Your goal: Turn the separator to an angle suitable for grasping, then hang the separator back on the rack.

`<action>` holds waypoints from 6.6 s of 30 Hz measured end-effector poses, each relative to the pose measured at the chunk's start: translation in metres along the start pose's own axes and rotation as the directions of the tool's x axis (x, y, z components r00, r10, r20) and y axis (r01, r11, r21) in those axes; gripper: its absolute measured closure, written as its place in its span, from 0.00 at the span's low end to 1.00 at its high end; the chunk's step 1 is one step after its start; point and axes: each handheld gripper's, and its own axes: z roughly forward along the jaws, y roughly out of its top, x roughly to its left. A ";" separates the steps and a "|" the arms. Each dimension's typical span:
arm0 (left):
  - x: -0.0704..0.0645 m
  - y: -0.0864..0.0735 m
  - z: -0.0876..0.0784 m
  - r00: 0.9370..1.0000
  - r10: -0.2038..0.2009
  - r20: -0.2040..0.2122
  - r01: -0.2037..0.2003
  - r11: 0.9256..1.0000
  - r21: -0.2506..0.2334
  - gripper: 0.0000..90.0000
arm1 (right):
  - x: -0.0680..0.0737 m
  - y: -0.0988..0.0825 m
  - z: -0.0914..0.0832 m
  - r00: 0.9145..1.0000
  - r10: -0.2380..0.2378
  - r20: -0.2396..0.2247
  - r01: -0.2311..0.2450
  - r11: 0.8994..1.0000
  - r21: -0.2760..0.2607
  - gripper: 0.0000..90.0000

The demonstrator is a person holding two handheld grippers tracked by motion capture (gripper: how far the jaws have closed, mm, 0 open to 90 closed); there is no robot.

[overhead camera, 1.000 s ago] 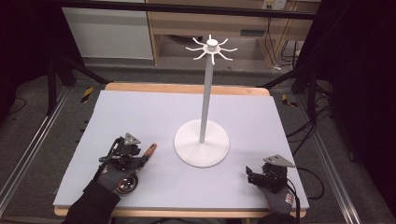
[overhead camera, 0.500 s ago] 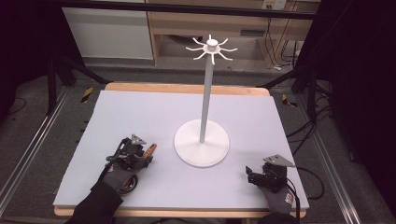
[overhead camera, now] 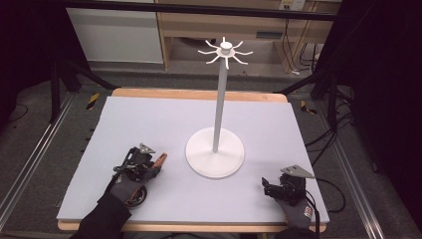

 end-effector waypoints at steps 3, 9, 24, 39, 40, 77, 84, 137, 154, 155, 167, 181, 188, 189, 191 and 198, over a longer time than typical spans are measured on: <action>0.000 0.002 0.000 1.000 -0.010 0.005 0.010 1.000 0.017 0.69 | 0.000 0.000 0.001 1.000 0.002 0.002 -0.002 1.000 0.003 0.12; -0.002 0.001 0.000 1.000 -0.012 -0.011 0.012 1.000 0.012 0.72 | 0.000 0.000 0.001 1.000 0.002 0.004 -0.002 1.000 0.004 0.12; 0.000 0.002 -0.001 1.000 -0.018 -0.012 0.018 1.000 0.006 0.74 | 0.000 0.000 0.001 1.000 -0.002 0.002 0.002 1.000 0.008 0.12; 0.000 0.006 -0.035 0.999 -0.019 0.026 0.022 0.993 -0.112 0.74 | 0.000 0.000 -0.001 1.000 0.006 0.002 -0.006 1.000 0.005 0.12; 0.000 0.006 -0.037 1.000 -0.016 0.027 0.019 0.993 -0.117 0.74 | 0.000 0.000 -0.001 1.000 0.007 0.000 -0.007 1.000 0.004 0.12; -0.007 0.010 -0.118 0.999 -0.015 0.047 0.035 0.887 -0.460 0.75 | -0.001 0.001 -0.001 1.000 0.015 0.006 -0.015 1.000 0.003 0.12; -0.014 0.010 -0.136 0.999 0.001 0.051 0.026 0.849 -0.528 0.75 | 0.000 0.001 0.000 1.000 0.015 0.004 -0.015 1.000 0.005 0.12; -0.054 0.102 -0.188 0.992 0.080 0.102 0.016 0.702 -0.712 0.75 | 0.000 0.000 -0.001 1.000 0.017 -0.002 -0.017 1.000 0.003 0.12; -0.059 0.122 -0.201 0.989 0.100 0.111 0.015 0.671 -0.741 0.75 | -0.001 0.000 -0.001 1.000 0.016 0.000 -0.016 1.000 -0.005 0.12; -0.061 0.125 -0.203 0.988 0.106 0.111 0.012 0.670 -0.743 0.75 | -0.001 0.000 -0.001 1.000 0.017 0.000 -0.017 1.000 -0.006 0.12; -0.075 0.141 -0.208 0.984 0.137 0.117 -0.001 0.655 -0.756 0.75 | -0.001 0.000 -0.001 1.000 0.020 -0.004 -0.020 1.000 -0.005 0.12; -0.083 0.156 -0.207 0.981 0.152 0.119 -0.011 0.657 -0.754 0.75 | -0.002 0.000 -0.001 1.000 0.026 -0.006 -0.026 1.000 -0.006 0.12; -0.087 0.163 -0.203 0.979 0.167 0.121 -0.021 0.663 -0.748 0.75 | -0.002 0.000 -0.001 1.000 0.023 -0.008 -0.023 1.000 -0.008 0.12; -0.087 0.163 -0.203 0.979 0.167 0.121 -0.021 0.663 -0.748 0.75 | -0.002 0.000 -0.001 1.000 0.022 -0.008 -0.022 1.000 -0.009 0.12; -0.089 0.165 -0.201 0.979 0.170 0.111 -0.031 0.666 -0.745 0.75 | -0.002 0.000 -0.001 1.000 0.021 -0.008 -0.021 1.000 -0.009 0.12; -0.092 0.171 -0.201 0.978 0.172 0.117 -0.028 0.666 -0.746 0.75 | -0.002 0.000 -0.001 1.000 0.021 -0.010 -0.021 1.000 -0.008 0.12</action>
